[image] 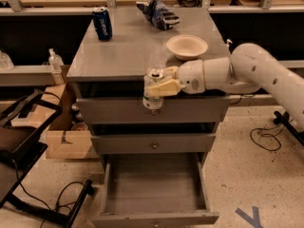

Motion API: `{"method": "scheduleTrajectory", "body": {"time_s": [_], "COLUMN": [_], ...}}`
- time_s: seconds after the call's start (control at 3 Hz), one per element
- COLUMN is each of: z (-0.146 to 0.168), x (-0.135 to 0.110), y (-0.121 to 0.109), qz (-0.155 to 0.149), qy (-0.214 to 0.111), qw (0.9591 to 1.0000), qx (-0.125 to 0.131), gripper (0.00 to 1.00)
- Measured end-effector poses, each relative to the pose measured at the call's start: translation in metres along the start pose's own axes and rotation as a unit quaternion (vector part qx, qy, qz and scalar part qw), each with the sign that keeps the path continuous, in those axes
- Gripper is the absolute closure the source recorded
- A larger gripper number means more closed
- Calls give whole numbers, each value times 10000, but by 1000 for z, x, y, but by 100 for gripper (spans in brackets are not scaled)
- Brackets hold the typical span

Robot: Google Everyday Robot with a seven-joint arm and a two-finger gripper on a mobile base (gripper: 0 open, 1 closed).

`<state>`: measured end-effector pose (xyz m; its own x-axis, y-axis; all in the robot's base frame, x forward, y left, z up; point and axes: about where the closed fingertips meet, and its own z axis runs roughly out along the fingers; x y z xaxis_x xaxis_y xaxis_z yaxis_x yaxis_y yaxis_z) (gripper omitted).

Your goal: Pick 7up can from bottom drawer and place on counter

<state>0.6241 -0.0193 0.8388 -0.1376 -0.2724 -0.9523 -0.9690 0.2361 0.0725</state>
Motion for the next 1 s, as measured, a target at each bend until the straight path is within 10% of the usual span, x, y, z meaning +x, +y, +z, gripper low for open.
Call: {"method": "scheduleTrajectory", "body": {"time_s": [0.33, 1.0], "z": [-17, -11], "x": [-48, -102], "y": [-7, -96], "qz": [-165, 167], "qy": [52, 219], "qw": [9998, 9990], "qx": [131, 357], "gripper": [100, 100]}}
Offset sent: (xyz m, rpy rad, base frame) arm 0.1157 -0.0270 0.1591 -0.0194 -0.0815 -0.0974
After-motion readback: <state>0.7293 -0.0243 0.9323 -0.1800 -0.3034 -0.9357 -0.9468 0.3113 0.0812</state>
